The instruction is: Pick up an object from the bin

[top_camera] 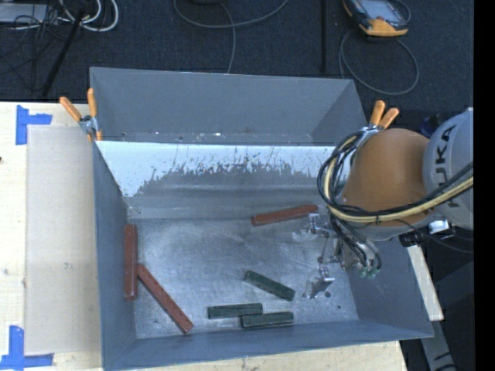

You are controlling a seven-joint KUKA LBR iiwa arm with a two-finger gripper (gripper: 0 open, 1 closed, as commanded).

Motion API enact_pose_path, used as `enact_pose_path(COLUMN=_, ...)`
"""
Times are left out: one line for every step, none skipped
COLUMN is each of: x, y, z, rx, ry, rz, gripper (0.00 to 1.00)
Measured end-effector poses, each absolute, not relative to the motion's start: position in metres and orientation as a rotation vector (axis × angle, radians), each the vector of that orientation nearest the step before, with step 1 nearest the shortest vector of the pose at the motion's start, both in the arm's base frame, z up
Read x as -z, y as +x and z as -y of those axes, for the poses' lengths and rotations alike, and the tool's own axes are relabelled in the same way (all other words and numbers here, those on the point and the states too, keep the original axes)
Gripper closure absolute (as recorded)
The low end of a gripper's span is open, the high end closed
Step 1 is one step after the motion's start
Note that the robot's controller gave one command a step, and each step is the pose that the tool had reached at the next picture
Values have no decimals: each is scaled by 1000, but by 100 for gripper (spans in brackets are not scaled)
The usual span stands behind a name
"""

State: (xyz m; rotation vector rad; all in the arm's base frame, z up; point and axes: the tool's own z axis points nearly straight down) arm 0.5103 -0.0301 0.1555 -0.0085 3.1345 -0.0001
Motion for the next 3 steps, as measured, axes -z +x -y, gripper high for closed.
enact_pose_path(x=-79, y=509, z=19, rx=-1, ry=97, rz=-3129, gripper=100)
enact_pose_path(x=-79, y=509, z=19, rx=0, ry=97, rz=-3129, gripper=100)
enact_pose_path(x=-250, y=520, z=22, rx=0, ry=89, rz=-3133, gripper=100)
